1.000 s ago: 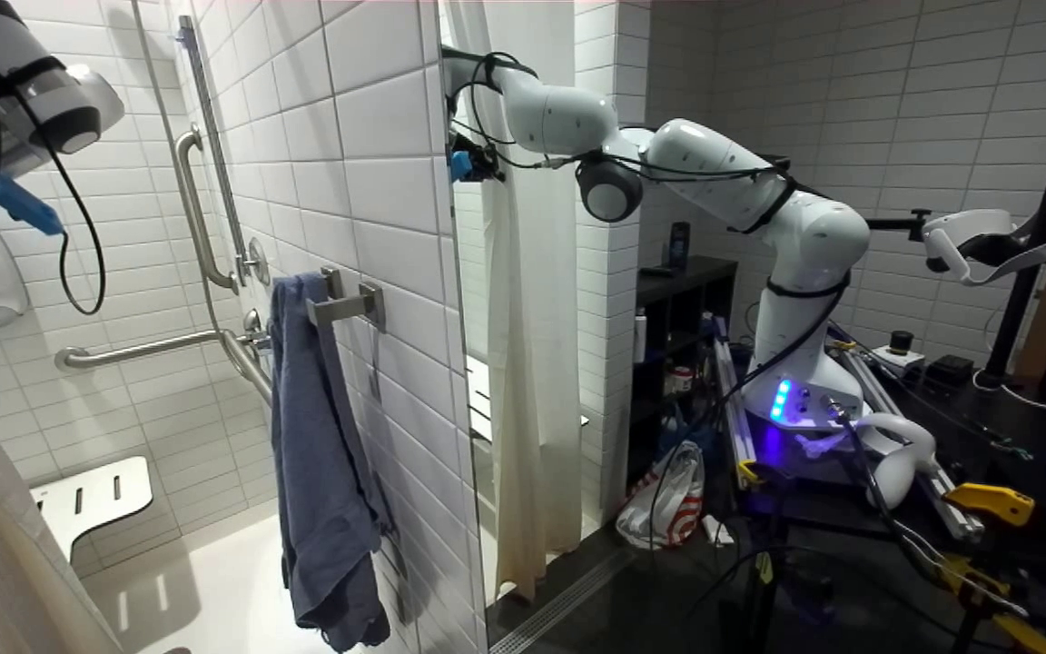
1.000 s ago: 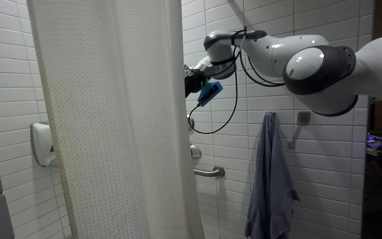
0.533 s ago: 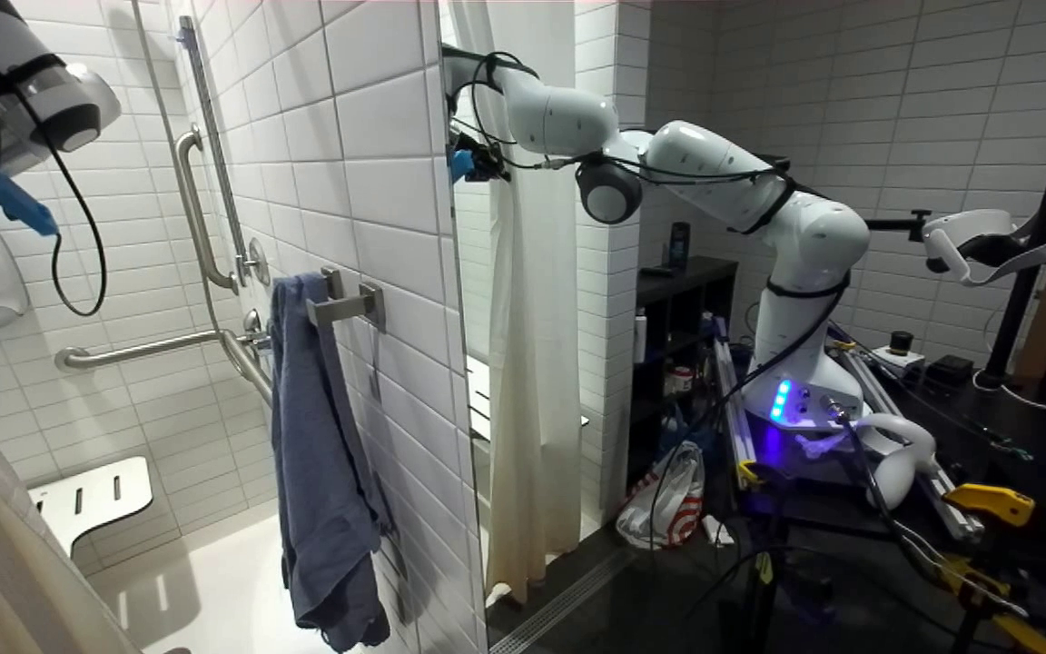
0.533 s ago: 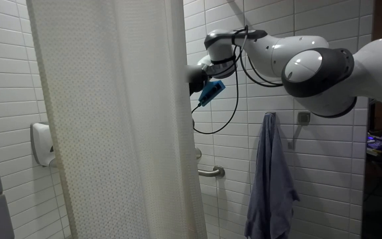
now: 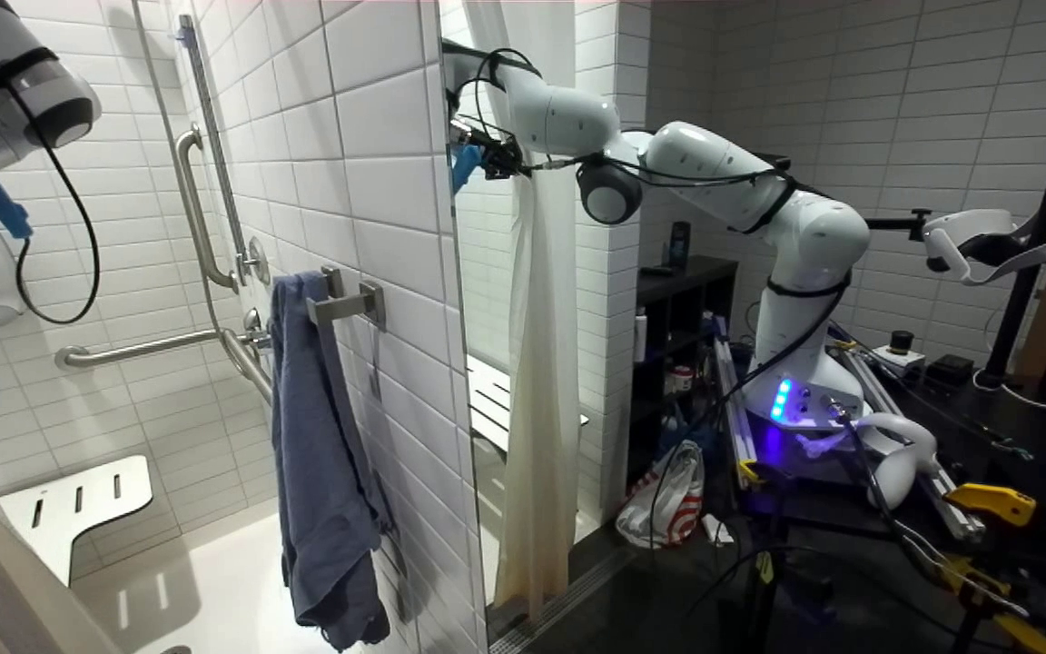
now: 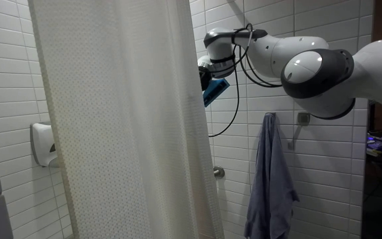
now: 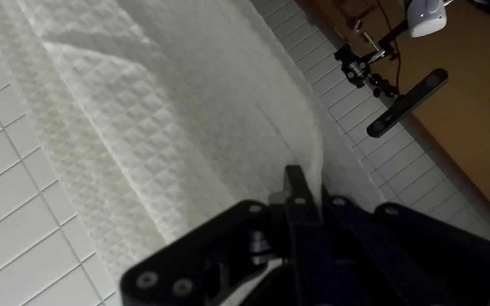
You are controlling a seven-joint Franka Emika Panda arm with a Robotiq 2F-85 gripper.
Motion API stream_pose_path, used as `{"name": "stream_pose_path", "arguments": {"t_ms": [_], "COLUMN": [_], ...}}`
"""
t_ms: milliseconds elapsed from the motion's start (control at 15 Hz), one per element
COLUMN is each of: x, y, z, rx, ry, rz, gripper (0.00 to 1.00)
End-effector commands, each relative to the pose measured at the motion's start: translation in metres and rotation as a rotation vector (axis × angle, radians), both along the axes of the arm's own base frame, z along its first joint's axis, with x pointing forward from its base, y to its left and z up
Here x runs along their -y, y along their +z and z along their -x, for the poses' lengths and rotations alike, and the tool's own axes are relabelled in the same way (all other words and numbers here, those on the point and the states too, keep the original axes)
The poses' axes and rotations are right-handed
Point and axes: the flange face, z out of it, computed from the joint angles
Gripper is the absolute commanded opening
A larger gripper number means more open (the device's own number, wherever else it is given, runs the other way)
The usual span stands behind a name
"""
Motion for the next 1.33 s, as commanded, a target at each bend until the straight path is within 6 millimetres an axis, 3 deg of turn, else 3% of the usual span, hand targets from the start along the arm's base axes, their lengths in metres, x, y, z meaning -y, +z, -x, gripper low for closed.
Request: {"name": "stream_pose_path", "arguments": {"t_ms": [0, 267, 533, 733, 1267], "x": [-0.069, -0.133, -0.174, -0.187, -0.193], "y": [-0.033, -0.043, -0.045, -0.045, -0.037], "z": [0.010, 0.024, 0.029, 0.031, 0.013], "rx": [-0.034, -0.028, -0.002, 0.006, 0.147], "ry": [0.095, 0.153, 0.142, 0.129, -0.015], "rz": [0.049, 0.062, 0.079, 0.087, 0.187], "gripper": [0.00, 0.00, 0.00, 0.00, 0.00]}}
